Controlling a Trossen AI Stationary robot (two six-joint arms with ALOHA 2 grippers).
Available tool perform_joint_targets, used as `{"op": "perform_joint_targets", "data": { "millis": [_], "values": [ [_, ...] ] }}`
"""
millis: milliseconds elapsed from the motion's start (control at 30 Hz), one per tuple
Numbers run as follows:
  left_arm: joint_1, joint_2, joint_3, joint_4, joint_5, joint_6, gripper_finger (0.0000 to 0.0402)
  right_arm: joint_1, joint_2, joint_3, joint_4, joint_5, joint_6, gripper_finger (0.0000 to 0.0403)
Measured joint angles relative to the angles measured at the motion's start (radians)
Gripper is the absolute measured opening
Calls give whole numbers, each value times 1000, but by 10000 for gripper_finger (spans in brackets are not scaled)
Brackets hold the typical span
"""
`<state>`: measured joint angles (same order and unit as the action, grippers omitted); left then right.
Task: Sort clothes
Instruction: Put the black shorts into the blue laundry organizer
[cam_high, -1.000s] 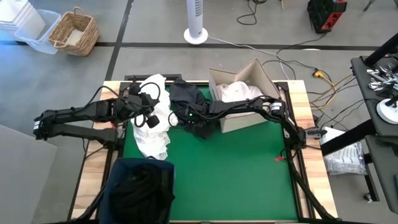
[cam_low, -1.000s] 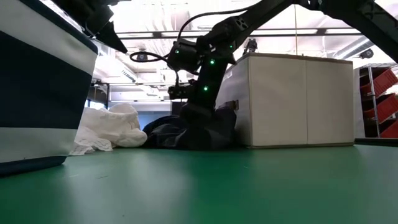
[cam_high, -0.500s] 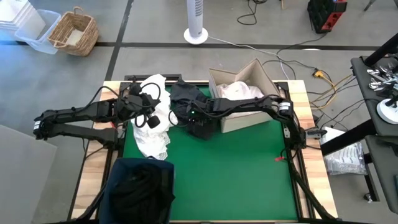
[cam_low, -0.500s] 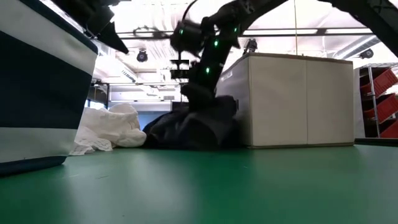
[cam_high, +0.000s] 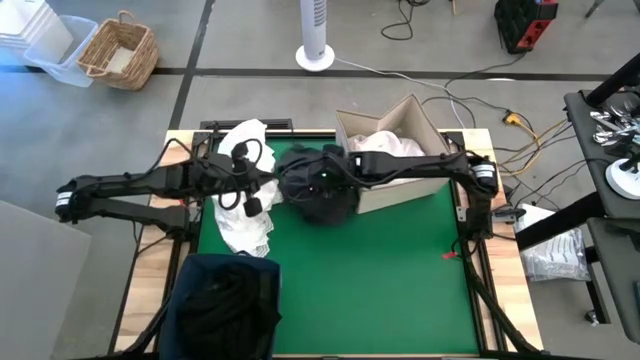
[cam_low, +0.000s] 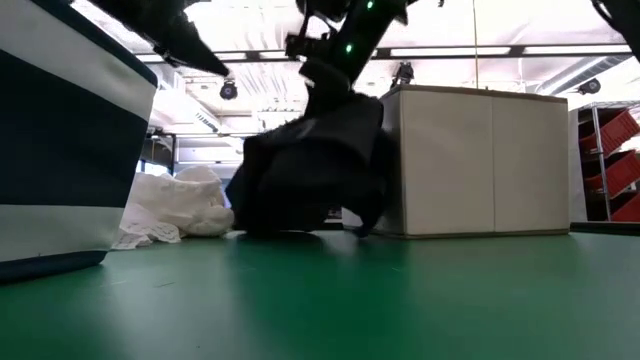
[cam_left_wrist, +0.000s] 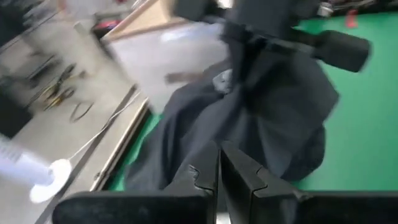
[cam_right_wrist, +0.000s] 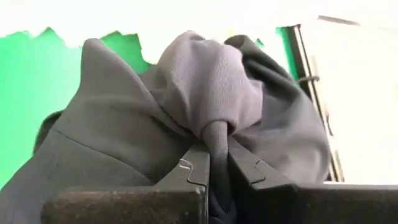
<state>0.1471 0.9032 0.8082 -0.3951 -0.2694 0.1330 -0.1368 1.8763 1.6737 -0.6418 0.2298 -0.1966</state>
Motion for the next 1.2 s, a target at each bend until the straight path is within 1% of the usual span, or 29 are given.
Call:
{"op": "perform_joint_targets", "data": {
  "millis": [67, 133, 200, 400, 500, 600, 867, 1133, 1200],
  "values": [
    [0, 9, -14, 62, 42, 14, 0, 7, -25, -4, -3, -2, -3, 13],
    [0, 17, -19, 110, 62, 19, 0, 16, -49, -8, -3, -2, -6, 13],
    [0, 26, -19, 136, 64, 26, 0, 26, -68, -11, -3, -2, -9, 13],
    [0, 26, -20, 141, 69, 39, 0, 58, -125, -15, 10, -3, -13, 13],
    [0, 10, -20, 151, 41, 30, 0, 74, -156, -17, 19, -3, -13, 13],
    [0, -19, -20, 149, 18, 18, 0, 92, -189, -18, 19, -4, -13, 13],
    [-16, -146, -20, 104, 17, -30, 0, 143, -270, -18, 58, -4, -24, 13],
    [-97, -252, -32, 79, 17, -61, 0, 196, -334, -18, 164, -7, -34, 13],
    [-121, -276, -33, 74, 17, -68, 0, 209, -349, -18, 191, -43, -33, 13]
  ]
}}
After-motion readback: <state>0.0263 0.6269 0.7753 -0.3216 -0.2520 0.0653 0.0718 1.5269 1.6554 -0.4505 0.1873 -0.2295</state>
